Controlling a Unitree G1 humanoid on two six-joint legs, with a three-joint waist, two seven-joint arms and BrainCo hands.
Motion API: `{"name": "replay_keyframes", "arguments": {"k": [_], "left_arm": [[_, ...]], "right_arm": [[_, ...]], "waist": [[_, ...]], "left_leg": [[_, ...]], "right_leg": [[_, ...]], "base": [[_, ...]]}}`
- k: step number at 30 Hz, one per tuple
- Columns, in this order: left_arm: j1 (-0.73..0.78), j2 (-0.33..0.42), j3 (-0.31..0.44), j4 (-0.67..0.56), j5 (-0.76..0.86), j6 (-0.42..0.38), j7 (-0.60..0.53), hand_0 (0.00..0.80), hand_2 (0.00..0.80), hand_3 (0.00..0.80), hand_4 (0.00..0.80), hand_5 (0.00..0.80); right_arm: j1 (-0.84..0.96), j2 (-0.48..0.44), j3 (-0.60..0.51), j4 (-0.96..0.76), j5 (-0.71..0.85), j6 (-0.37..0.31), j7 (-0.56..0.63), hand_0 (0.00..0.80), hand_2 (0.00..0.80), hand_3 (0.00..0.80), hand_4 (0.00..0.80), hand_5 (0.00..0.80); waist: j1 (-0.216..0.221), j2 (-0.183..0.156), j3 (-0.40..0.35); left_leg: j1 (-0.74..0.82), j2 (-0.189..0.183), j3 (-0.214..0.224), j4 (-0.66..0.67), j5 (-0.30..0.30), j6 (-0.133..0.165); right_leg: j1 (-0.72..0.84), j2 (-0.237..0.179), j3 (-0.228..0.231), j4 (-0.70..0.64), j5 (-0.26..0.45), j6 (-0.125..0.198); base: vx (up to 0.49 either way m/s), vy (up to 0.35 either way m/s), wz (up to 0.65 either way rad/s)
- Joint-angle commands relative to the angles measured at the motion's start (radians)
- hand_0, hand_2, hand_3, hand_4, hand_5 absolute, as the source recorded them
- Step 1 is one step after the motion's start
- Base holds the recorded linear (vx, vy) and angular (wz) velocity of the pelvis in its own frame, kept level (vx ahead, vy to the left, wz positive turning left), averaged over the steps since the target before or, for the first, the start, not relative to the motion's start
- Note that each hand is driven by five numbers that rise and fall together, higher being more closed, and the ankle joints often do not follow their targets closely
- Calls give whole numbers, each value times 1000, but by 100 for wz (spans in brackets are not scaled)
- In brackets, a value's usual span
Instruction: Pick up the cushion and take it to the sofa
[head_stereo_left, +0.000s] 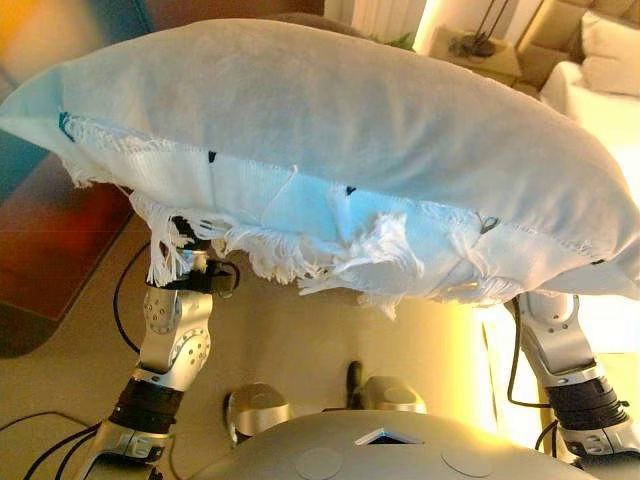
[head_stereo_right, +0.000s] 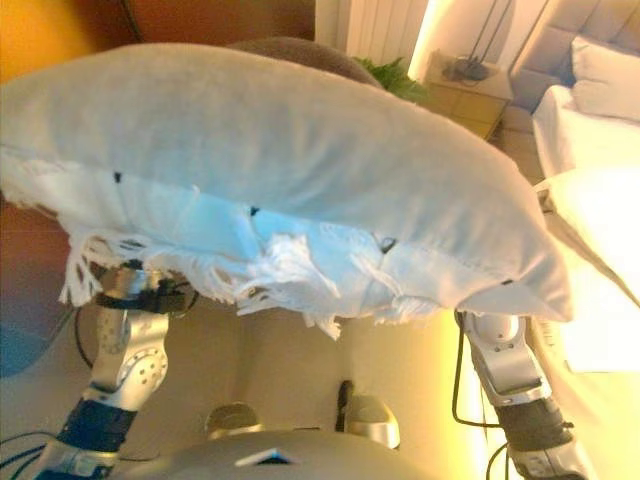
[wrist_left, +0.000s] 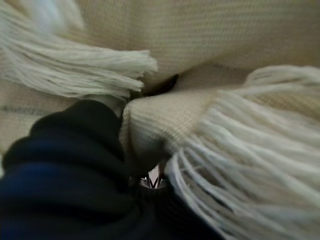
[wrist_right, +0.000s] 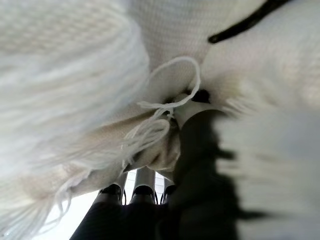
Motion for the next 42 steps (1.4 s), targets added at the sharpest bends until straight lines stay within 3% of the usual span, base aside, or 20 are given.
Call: {"name": "replay_keyframes", "arguments": {"k": [1,3,4,6,8,11,14,15,18,19,22,24,26,28,31,35,36,38,40,42], "left_arm": [[-103,-14,-41,-122,49,-52,-24,800,800,800,800,800],[-131,-19,-63,-115,68,-51,4,800,800,800,800,800],[-138,-22,-75,-107,77,-59,24,800,800,800,800,800],[-135,-19,-83,-107,81,-63,43,800,800,800,800,800],[-121,-20,-82,-108,67,-60,34,800,800,800,800,800],[-101,-28,-76,-119,54,-60,8,800,800,800,800,800],[-112,-32,-87,-107,52,-79,6,800,800,800,800,800],[-125,-31,-88,-103,52,-77,12,800,800,800,800,800],[-136,-20,-85,-90,56,-57,46,800,800,800,800,800],[-128,-19,-70,-94,66,-44,43,800,800,800,800,800],[-94,-16,-62,-112,91,-23,29,800,800,800,800,800],[-97,-11,-49,-106,91,-2,25,800,800,800,800,800],[-110,-5,-38,-92,73,2,14,800,800,800,800,800],[-107,-6,-18,-91,77,10,-8,800,800,800,800,800],[-101,-13,-24,-94,102,8,-4,800,800,800,800,800],[-103,-19,-31,-92,102,-3,-31,800,800,800,800,800],[-104,-20,-33,-90,97,-1,-38,800,800,800,800,800],[-99,-21,-35,-84,85,12,-45,800,800,800,800,800],[-92,-15,-36,-72,76,12,-56,800,800,800,800,800],[-84,-5,-31,-75,58,14,-65,800,800,800,800,800]], "right_arm": [[-163,-9,72,-105,-54,-86,-50,800,800,800,800,800],[-185,-4,93,-94,-73,-75,-72,800,800,800,800,800],[-196,-4,104,-91,-77,-68,-76,800,800,800,800,800],[-195,-15,111,-98,-72,-64,-65,800,800,800,800,800],[-175,-17,102,-103,-69,-59,-47,800,800,800,800,800],[-146,-12,87,-109,-47,-48,-26,800,800,800,800,800],[-133,-3,80,-93,-29,-55,-9,800,800,800,800,800],[-134,-5,77,-88,-27,-56,-11,800,800,800,800,800],[-113,7,58,-76,-4,-48,4,800,800,800,800,800],[-95,19,47,-83,10,-30,21,800,800,800,800,800],[-63,57,48,-85,-39,-27,36,800,800,800,800,800],[-62,63,61,-84,-59,-20,21,800,800,800,800,800],[-65,67,56,-74,-52,-13,21,800,800,800,800,800],[-63,69,52,-69,-43,-10,20,800,800,800,800,800],[-60,72,61,-55,-39,-40,17,800,800,800,800,800],[-63,56,71,-39,-37,-66,-5,800,800,800,800,800],[-67,60,75,-29,-41,-62,-14,800,800,800,800,800],[-76,68,78,-16,-39,-47,-21,800,800,800,800,800],[-81,72,74,-13,-31,-32,-15,800,800,800,800,800],[-76,62,56,-29,-15,-10,-3,800,800,800,800,800]], "waist": [[9,58,30],[17,78,34],[30,99,34],[48,108,30],[62,106,29],[69,104,31],[65,103,37],[60,98,34],[54,73,21],[59,48,4],[78,23,-31],[83,20,-49],[78,22,-53],[81,32,-53],[62,54,-35],[16,59,-20],[-1,55,-20],[-15,57,-18],[-29,58,-17],[-42,59,-25]], "left_leg": [[-74,-44,23,-40,32,31],[-91,-93,16,-163,74,17],[-113,-128,-9,-303,125,6],[-134,-147,-39,-437,164,2],[-155,-141,-76,-516,190,-11],[-206,-113,-109,-516,187,-26],[-232,-81,-109,-516,175,-31],[-215,-76,-80,-516,153,-19],[-179,-103,-44,-463,141,14],[-180,-136,-32,-391,107,43],[-170,-180,-44,-356,65,83],[-135,-200,-47,-368,54,96],[-107,-212,-40,-376,50,99],[-75,-215,-39,-390,47,93],[-10,-197,-59,-393,25,80],[70,-196,-66,-382,-45,71],[101,-197,-69,-376,-86,72],[153,-187,-70,-375,-133,73],[193,-174,-73,-356,-177,77],[219,-157,-80,-329,-209,78]], "right_leg": [[117,96,11,59,-150,-5],[140,122,24,60,-172,-1],[173,153,49,61,-192,5],[211,176,86,65,-224,9],[241,183,106,88,-268,8],[240,183,108,164,-336,7],[234,159,96,235,-394,19],[229,133,77,282,-390,33],[244,74,71,367,-314,82],[258,42,54,404,-234,110],[252,22,51,470,-85,144],[206,27,50,479,-22,147],[165,33,19,415,-44,143],[106,17,-61,310,-65,127],[19,30,-100,191,-106,90],[-42,8,-13,-4,-6,109],[-81,-23,27,-68,77,128],[-105,-52,48,-109,146,144],[-116,-54,74,-92,150,145],[-127,-35,90,-30,97,139]], "base": [[234,-27,-10],[320,36,2],[419,55,-5],[509,42,-52],[559,44,-12],[586,100,37],[696,212,12],[766,291,-15],[780,283,-45],[781,249,-63],[719,191,-53],[604,133,2],[471,94,4],[373,37,3],[284,-21,-5],[333,-52,7],[420,-102,33],[468,-136,21],[448,-151,27],[393,-166,52]]}}
